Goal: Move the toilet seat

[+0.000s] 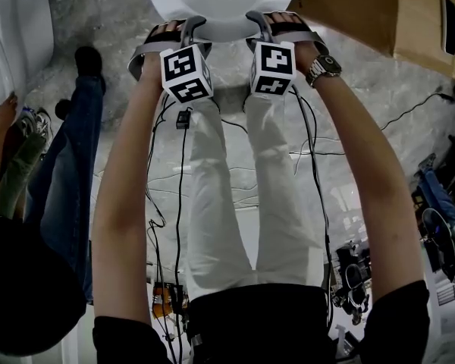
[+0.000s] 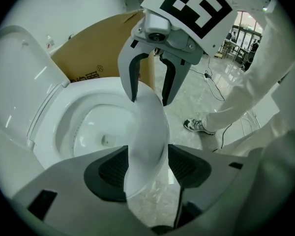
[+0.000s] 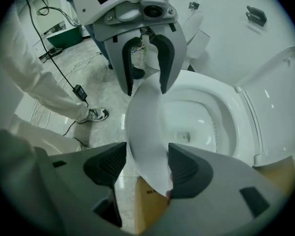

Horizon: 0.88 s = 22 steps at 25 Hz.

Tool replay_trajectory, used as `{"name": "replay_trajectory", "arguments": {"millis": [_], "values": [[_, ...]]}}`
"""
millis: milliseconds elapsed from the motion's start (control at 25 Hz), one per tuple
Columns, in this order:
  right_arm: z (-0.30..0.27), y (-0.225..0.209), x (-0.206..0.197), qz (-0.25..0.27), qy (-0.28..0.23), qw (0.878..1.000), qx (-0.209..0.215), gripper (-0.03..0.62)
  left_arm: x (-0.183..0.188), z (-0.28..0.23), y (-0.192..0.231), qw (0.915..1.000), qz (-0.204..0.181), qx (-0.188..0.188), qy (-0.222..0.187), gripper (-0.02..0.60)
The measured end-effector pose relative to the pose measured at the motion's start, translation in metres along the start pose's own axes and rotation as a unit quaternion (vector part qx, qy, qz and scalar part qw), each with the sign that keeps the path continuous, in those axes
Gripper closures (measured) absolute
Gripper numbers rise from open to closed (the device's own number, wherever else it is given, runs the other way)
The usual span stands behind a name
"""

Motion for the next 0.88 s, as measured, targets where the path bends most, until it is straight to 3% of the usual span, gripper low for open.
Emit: {"name": "replay_trajectory", "arguments": {"millis": [400,880], "values": [[-0.0041,-0.0024,-0.0047,0.028,0.019,0.999,-0.025,0.339,0.0061,-0.0077,0.0028,0.9993,-0.032,0.022,0.001,0.339],[-0.0032,-0.0013,-0.0031,0.037,0.027,0.998,-0.039,0.35,0.005,-0.0046,0.0019,0.9987,-0.032,0.041,-0.003,0.341]]}}
Point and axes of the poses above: the fingertips, and each gripper's own axes: z backward along the fingers, y to its left, x out of its top, the point moved 5 cm from there along z, backward along the fingers, and after that the axes turned 9 degrees about x, right-handed, at the moved point
